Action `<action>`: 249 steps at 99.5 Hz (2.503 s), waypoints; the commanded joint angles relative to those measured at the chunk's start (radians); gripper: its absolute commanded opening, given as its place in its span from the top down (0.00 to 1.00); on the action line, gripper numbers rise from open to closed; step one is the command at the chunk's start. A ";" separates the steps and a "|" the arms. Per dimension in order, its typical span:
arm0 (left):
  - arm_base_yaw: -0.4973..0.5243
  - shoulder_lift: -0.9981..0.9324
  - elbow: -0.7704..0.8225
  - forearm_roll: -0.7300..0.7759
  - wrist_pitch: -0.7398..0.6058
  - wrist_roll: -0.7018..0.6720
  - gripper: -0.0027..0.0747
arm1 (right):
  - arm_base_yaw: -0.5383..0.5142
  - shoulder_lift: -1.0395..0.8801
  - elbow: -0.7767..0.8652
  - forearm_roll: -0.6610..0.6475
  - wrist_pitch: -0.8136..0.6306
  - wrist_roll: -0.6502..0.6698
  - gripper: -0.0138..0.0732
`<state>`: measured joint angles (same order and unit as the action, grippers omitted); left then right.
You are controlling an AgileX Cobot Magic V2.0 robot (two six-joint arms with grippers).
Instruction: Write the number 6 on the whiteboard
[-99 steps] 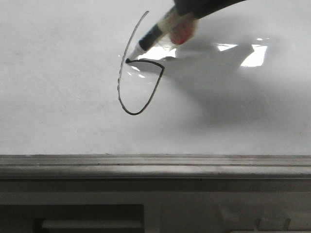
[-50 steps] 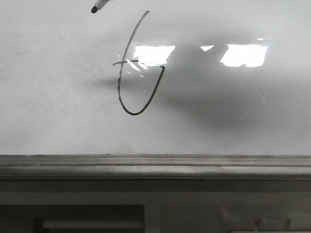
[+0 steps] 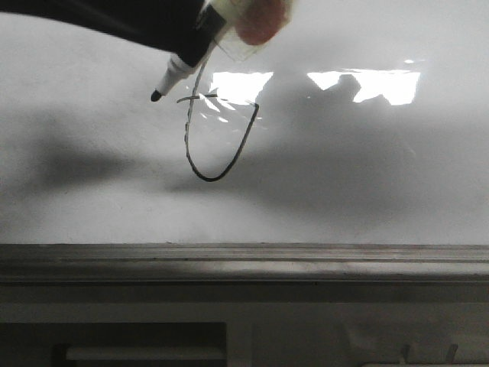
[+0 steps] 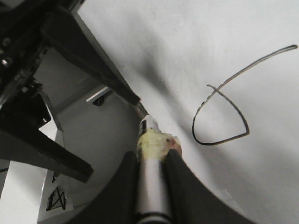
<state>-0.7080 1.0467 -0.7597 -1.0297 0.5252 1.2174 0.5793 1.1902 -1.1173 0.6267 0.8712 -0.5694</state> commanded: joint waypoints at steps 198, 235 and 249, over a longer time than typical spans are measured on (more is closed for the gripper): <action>0.039 -0.275 0.287 -0.269 -0.676 -0.391 0.99 | -0.140 -0.360 0.202 0.043 -0.299 -0.040 0.36; 0.039 -0.080 0.222 -0.258 -0.678 -0.391 0.99 | -0.140 -0.360 0.207 0.044 -0.297 -0.040 0.36; 0.039 -0.058 0.210 -0.251 -0.679 -0.391 0.99 | -0.140 -0.360 0.207 0.044 -0.297 -0.040 0.36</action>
<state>-0.6706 0.9865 -0.5101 -1.2958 -0.1240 0.8325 0.4434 0.8431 -0.8856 0.6415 0.6356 -0.6081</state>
